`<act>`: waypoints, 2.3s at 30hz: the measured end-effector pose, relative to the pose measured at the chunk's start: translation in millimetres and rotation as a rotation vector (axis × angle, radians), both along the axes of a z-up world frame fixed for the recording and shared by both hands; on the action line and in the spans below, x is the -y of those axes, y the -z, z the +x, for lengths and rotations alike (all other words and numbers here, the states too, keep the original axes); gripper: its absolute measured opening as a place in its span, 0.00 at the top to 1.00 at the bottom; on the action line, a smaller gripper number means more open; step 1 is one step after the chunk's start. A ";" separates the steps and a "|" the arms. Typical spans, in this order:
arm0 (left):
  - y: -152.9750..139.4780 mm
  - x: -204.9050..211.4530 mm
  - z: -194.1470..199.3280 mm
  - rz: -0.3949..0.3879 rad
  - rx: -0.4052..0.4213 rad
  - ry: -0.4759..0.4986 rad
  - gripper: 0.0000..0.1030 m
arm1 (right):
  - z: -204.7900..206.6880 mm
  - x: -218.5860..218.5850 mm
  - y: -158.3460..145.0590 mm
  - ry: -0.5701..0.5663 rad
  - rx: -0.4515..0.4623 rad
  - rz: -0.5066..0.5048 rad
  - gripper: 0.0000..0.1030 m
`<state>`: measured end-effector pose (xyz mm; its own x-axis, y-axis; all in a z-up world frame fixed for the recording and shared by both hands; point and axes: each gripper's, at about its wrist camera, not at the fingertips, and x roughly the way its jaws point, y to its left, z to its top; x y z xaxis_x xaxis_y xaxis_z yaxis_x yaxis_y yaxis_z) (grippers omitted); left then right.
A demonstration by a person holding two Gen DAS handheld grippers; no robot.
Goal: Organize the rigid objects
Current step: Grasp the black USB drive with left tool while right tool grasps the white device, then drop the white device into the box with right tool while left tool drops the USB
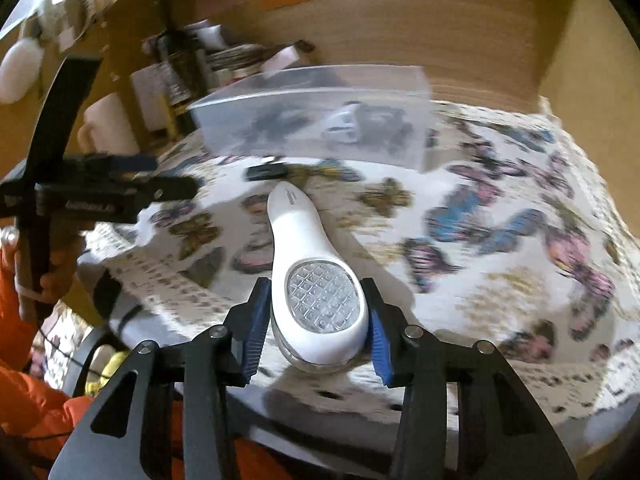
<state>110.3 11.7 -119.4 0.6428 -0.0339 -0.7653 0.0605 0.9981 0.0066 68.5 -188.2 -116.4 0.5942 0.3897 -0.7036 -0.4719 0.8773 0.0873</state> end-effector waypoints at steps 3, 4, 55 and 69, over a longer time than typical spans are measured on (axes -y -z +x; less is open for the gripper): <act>3.5 8.8 13.3 -0.024 -0.035 0.011 0.04 | 10.1 15.3 -3.6 0.103 0.026 -0.016 0.61; 4.5 11.8 19.3 -0.038 -0.049 0.012 0.04 | 14.6 18.8 -4.3 0.135 0.033 -0.020 0.61; -51.8 1.0 6.1 -0.098 0.179 -0.001 0.58 | 17.6 -11.8 -100.8 0.132 0.360 0.074 0.63; -90.0 -23.4 31.7 -0.084 0.277 0.021 0.58 | 55.0 -29.6 -163.6 0.142 0.537 0.088 0.63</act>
<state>142.0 35.0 -29.4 0.8252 -0.1052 -0.5550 0.0883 0.9945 -0.0572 123.6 -158.6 47.2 0.9109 0.3237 -0.2559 -0.3484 0.9356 -0.0566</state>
